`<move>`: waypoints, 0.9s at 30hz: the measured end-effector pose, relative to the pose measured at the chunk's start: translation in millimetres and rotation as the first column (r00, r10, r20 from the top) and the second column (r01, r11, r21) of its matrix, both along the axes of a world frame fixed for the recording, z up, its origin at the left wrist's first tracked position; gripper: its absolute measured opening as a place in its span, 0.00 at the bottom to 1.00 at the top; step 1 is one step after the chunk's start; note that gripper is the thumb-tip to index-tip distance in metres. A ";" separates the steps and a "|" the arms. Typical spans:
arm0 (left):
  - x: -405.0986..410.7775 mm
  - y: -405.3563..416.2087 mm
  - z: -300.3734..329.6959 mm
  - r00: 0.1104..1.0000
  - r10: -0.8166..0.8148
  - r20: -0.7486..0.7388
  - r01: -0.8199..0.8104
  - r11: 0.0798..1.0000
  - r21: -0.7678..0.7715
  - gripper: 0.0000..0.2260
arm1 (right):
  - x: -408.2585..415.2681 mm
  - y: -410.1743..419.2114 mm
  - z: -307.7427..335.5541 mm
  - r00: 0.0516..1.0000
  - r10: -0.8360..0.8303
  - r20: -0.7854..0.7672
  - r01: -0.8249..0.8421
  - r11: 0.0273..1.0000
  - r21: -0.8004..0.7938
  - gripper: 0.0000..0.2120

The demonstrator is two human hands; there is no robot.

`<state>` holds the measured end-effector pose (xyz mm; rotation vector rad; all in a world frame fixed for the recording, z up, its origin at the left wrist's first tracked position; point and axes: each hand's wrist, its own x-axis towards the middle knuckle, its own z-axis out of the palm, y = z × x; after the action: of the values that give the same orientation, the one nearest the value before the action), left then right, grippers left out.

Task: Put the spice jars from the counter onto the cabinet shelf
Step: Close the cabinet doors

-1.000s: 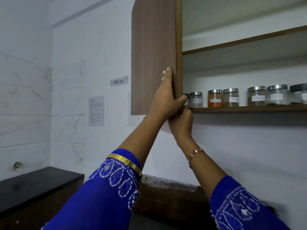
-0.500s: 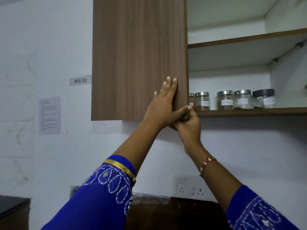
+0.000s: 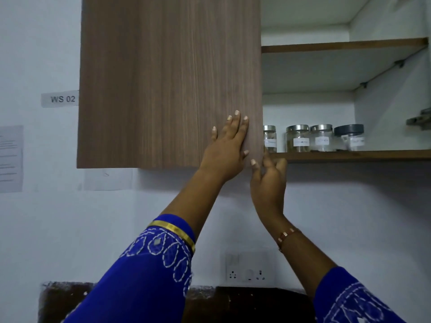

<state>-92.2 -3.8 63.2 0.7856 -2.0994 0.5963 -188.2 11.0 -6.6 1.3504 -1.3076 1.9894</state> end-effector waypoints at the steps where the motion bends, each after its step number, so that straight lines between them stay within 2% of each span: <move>1: -2.4 -4.8 -0.5 1.000 0.008 0.006 -0.008 1.000 -0.007 0.31 | -5.1 -2.7 1.3 1.000 -0.027 -0.016 0.027 0.999 0.018 0.19; 5: -11.6 -21.5 -1.8 0.999 0.034 0.012 -0.034 0.999 -0.005 0.30 | -20.1 -14.7 6.2 0.991 -0.095 -0.090 0.104 0.990 0.092 0.15; 15: -27.5 -58.3 -6.4 0.998 0.066 0.013 -0.065 0.996 -0.054 0.30 | -25.8 -38.0 21.2 0.990 -0.135 -0.044 0.140 0.978 0.153 0.12; 20: -30.8 -67.3 -9.5 0.998 0.059 -0.016 -0.060 0.994 -0.094 0.30 | -25.3 -45.9 20.6 0.984 -0.171 -0.049 0.176 0.977 0.119 0.10; 27: -31.1 -66.0 -13.3 0.999 0.048 -0.020 -0.050 0.993 -0.105 0.30 | -28.1 -41.3 18.8 0.959 -0.231 -0.161 0.255 0.956 0.143 0.12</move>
<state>-123.3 -69.8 49.8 0.7815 -2.0199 0.7180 -216.3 -30.3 12.1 1.3041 -1.5148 1.6220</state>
